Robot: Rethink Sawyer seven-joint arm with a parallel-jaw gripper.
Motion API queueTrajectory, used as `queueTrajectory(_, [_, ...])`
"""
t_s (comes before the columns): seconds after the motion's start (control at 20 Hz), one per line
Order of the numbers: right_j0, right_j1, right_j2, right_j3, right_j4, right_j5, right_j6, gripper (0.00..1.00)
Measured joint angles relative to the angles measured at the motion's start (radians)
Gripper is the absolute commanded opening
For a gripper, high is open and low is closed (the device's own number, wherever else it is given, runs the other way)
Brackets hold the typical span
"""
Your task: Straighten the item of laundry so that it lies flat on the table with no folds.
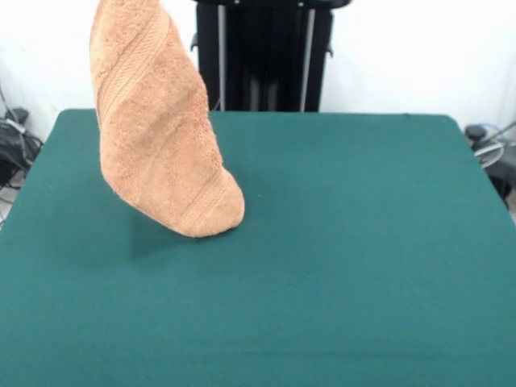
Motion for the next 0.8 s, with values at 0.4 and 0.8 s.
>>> queueTrajectory(0.4, [-0.072,-0.035,0.001,0.025,0.014,0.0,-0.064,0.0])
queueTrajectory(0.8, [-0.139,-0.059,0.001,0.026,0.03,0.0,-0.231,0.0])
